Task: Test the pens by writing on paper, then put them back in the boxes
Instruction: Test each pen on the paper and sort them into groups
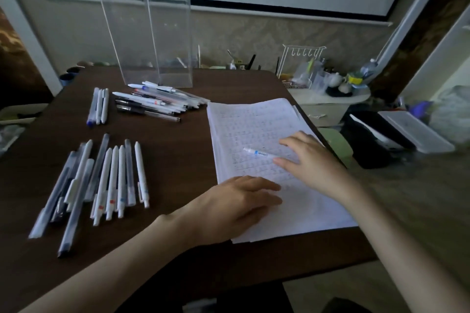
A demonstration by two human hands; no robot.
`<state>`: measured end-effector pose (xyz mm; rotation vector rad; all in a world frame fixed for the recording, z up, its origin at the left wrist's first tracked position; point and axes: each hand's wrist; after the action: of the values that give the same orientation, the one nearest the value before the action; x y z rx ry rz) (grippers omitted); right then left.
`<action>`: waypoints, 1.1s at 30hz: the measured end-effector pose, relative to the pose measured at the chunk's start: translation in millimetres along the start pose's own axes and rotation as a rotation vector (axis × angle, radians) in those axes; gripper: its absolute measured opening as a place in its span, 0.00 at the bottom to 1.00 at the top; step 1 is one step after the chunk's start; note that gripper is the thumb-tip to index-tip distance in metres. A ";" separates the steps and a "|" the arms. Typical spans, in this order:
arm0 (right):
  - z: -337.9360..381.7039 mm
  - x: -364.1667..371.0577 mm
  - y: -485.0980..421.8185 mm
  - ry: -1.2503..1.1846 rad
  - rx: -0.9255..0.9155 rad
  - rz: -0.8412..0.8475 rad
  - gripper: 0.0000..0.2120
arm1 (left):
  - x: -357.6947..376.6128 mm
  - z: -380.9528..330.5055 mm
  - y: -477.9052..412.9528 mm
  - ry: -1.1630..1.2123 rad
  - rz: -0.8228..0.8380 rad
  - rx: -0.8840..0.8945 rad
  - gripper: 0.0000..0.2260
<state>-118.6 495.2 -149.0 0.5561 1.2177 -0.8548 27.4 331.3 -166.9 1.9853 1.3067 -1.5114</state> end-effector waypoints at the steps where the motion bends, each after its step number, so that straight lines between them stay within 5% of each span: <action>1: 6.0 5.0 -4.5 -0.007 -0.013 -0.014 0.22 | 3.1 2.6 -0.9 0.001 0.031 0.017 0.18; 10: 26.2 42.0 -21.9 0.026 -0.135 -0.240 0.04 | 5.6 18.9 13.4 -0.071 0.102 0.027 0.23; 14: 31.2 44.5 -28.6 0.006 -0.129 -0.375 0.09 | -2.7 28.1 15.1 -0.045 0.122 0.023 0.23; 17: 33.8 42.0 -30.7 0.046 -0.069 -0.436 0.24 | -3.5 28.3 16.2 -0.046 0.098 0.024 0.23; 21: 33.8 41.4 -27.2 -0.003 -0.166 -0.641 0.21 | -3.3 27.2 17.5 0.007 0.063 -0.012 0.22; 29: 17.4 16.7 -25.3 -0.360 -0.259 -0.774 0.25 | -4.4 23.6 20.0 -0.045 0.081 -0.034 0.30; 33: 6.5 5.2 -16.8 -0.670 -0.079 -0.894 0.13 | -3.6 23.1 20.1 -0.109 0.036 -0.069 0.28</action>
<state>-127.8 479.1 -151.0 -0.3888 0.8317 -1.5699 30.0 302.6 -177.8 1.8467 1.2553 -1.5152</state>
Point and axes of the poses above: each hand's wrist, its own y-axis away from the middle knuckle, its own x-axis out of the palm, z = x × y, and after that the axes turned 8 degrees about x, right-handed
